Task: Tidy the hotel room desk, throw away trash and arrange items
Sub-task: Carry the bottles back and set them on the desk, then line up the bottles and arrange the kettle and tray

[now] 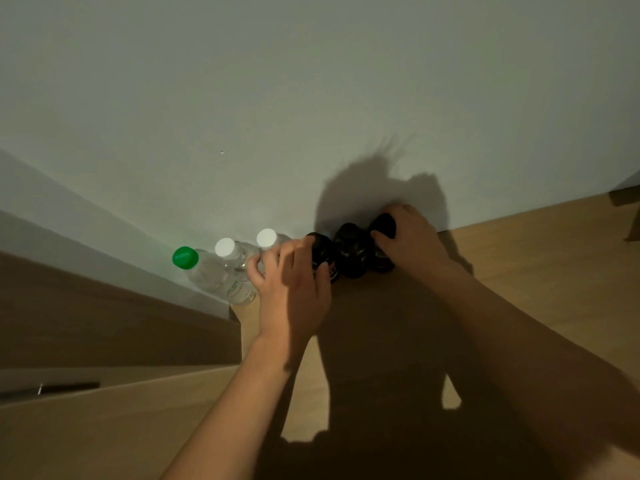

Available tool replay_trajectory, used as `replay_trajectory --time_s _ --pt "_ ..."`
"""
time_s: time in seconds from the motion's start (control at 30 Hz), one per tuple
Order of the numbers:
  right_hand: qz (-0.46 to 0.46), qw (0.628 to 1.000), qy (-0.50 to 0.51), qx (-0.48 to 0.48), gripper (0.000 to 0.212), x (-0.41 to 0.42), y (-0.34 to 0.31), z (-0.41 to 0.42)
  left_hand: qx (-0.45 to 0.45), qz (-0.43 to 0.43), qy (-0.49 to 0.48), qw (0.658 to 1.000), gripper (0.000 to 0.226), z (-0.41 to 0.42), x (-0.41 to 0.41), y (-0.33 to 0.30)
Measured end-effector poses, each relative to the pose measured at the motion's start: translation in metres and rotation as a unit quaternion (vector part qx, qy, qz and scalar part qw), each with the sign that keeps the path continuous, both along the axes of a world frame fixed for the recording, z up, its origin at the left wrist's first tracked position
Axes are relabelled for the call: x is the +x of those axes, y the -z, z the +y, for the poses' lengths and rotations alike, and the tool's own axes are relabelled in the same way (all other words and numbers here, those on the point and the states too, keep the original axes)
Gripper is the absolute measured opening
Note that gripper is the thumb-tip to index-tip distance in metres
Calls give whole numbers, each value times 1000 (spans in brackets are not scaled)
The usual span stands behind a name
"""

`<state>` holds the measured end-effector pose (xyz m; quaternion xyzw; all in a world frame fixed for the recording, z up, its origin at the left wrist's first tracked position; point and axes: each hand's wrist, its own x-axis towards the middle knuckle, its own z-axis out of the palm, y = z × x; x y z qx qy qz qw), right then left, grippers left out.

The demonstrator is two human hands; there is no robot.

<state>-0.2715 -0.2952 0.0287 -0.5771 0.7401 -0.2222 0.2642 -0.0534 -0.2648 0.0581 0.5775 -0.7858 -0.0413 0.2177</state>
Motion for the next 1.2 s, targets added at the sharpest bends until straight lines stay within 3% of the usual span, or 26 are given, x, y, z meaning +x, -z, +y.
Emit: replay_trajectory --time_s 0.27,0.53,0.67,0.97,1.2 --pt "-13 999 49 10 61 1 -20 34 37 27 77 996 37 -1 -32 -2" --pt "17 985 159 -64 53 -34 -42 136 65 18 222 973 28 12 -101 -4" --pt "40 971 225 -74 51 -63 -51 196 72 11 262 962 35 39 -147 -9" --pt "62 912 389 -116 50 -133 -73 376 59 -33 388 919 43 180 -270 -32" --pt "73 857 504 -81 54 -174 -84 544 24 -42 497 866 41 339 -359 -43"
